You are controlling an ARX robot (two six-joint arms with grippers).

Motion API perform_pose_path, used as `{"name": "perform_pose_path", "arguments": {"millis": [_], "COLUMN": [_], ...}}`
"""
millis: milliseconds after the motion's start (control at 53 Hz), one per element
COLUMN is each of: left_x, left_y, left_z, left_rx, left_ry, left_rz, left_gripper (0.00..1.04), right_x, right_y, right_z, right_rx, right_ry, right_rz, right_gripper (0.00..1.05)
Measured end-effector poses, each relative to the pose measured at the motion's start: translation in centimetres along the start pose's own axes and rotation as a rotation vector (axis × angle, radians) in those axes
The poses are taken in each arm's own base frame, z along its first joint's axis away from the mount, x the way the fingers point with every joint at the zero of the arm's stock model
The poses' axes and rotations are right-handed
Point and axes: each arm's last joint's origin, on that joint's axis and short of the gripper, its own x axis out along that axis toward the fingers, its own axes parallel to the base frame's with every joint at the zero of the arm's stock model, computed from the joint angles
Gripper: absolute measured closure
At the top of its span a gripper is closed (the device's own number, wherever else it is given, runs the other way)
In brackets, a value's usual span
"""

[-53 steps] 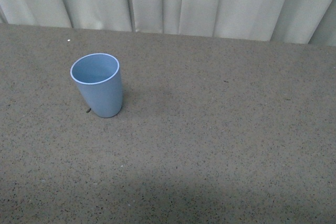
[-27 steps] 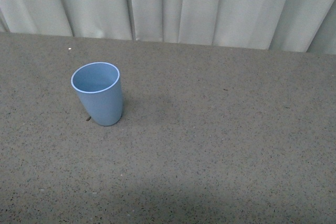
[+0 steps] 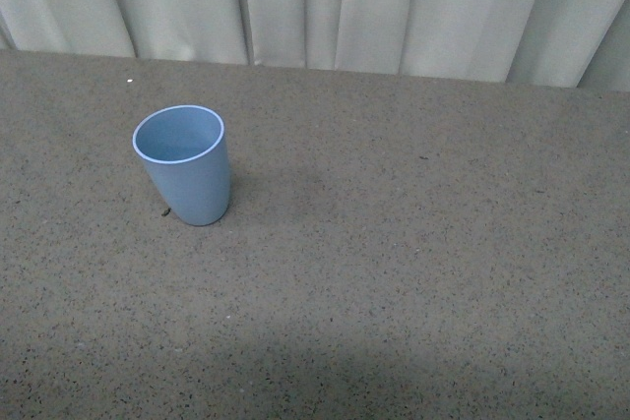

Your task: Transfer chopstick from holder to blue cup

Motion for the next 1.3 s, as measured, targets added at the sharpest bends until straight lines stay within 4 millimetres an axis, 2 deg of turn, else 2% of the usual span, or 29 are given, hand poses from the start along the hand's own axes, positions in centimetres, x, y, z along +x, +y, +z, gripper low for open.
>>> {"name": "perform_pose_path", "arguments": {"millis": [75, 113, 170, 226, 320, 415, 547, 716, 924, 1131, 1301], "left_x": [0.0, 0.1, 0.4, 0.6, 1.2, 2.1, 4.3, 7.0, 11.8, 15.7, 16.8], "left_y": [0.0, 0.0, 0.0, 0.0, -0.2, -1.1, -3.2, -4.8, -6.7, -7.9, -8.3], "left_z": [-0.1, -0.2, -1.1, -1.5, -1.2, -0.6, -0.3, -0.1, -1.2, -2.3, -2.8], "left_rx": [-0.019, -0.102, -0.333, -0.45, -0.544, -0.558, -0.539, -0.515, -0.459, -0.436, -0.425], "left_ry": [0.025, 0.136, 0.349, 0.415, 0.451, 0.466, 0.517, 0.554, 0.636, 0.693, 0.714], "left_rz": [-0.014, -0.107, -0.193, -0.193, -0.159, -0.143, -0.154, -0.14, -0.059, 0.004, 0.019], "left_gripper": [0.07, 0.07, 0.07, 0.07, 0.07, 0.07, 0.07, 0.07, 0.07, 0.07, 0.07], "right_x": [0.0, 0.0, 0.0, 0.0, 0.0, 0.0, 0.0, 0.0, 0.0, 0.0, 0.0], "right_y": [0.0, 0.0, 0.0, 0.0, 0.0, 0.0, 0.0, 0.0, 0.0, 0.0, 0.0], "right_z": [0.0, 0.0, 0.0, 0.0, 0.0, 0.0, 0.0, 0.0, 0.0, 0.0, 0.0], "right_rx": [0.0, 0.0, 0.0, 0.0, 0.0, 0.0, 0.0, 0.0, 0.0, 0.0, 0.0], "right_ry": [0.0, 0.0, 0.0, 0.0, 0.0, 0.0, 0.0, 0.0, 0.0, 0.0, 0.0], "right_rz": [0.0, -0.001, 0.001, -0.001, -0.001, -0.001, 0.0, -0.001, 0.0, -0.001, 0.0], "right_gripper": [0.1, 0.1, 0.1, 0.1, 0.1, 0.1, 0.1, 0.1, 0.1, 0.1, 0.1]}}
